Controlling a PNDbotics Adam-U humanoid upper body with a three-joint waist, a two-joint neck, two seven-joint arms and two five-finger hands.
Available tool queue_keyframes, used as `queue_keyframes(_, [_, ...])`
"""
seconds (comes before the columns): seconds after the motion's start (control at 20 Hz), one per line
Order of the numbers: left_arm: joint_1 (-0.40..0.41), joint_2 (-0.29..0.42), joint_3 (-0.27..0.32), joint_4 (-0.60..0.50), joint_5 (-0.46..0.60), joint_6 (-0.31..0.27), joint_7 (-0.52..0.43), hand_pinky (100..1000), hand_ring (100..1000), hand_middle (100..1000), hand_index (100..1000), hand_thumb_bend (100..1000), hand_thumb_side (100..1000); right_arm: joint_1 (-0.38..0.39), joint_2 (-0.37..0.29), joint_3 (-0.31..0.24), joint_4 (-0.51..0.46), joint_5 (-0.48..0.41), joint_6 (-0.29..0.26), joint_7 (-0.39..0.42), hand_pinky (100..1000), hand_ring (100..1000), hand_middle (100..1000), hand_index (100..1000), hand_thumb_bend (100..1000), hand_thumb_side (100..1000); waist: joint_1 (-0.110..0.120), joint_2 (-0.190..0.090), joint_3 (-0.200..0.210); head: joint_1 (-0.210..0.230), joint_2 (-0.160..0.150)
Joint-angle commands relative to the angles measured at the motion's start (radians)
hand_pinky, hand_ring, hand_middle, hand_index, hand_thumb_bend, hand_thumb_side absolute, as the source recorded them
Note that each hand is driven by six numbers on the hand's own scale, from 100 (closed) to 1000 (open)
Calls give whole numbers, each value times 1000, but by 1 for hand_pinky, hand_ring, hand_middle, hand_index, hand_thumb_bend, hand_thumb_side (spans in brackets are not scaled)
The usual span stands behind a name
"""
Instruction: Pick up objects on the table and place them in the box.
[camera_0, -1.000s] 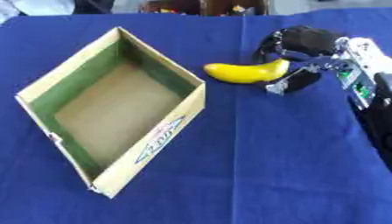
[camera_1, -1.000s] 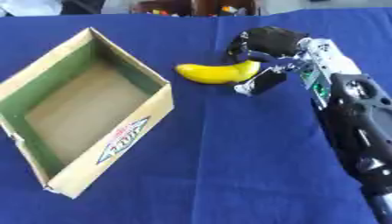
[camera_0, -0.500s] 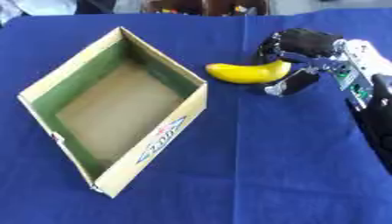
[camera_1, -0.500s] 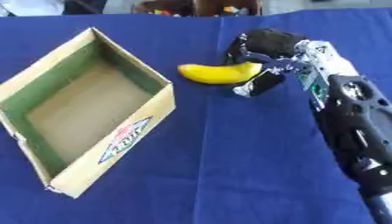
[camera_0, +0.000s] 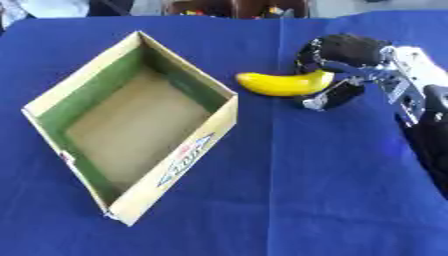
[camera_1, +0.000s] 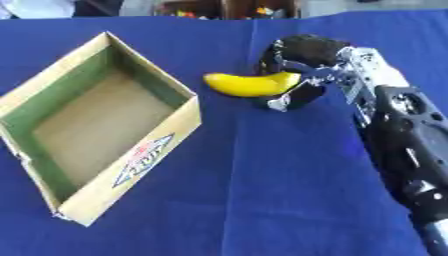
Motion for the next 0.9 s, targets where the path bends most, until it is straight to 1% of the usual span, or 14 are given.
queue_keyframes(0.05, [-6,21,5,-19,1,-1,1,703,797,836,922,100,866,-21,-3,-6,1,3,6,-9,496,620,468,659,333,487,-10,-345,1,1,-10])
queue_keyframes(0.55, [-6,20,6,-19,2,-1,1,702,797,836,921,100,867,-22,3,-11,8,-25,29,-38,474,585,424,604,338,473,-10,-345,1,0,-10])
queue_keyframes(0.9, [-6,21,6,-19,2,-1,1,701,797,836,921,100,866,-22,6,-18,2,-50,50,-67,457,566,387,576,312,494,-10,-347,-1,2,-9])
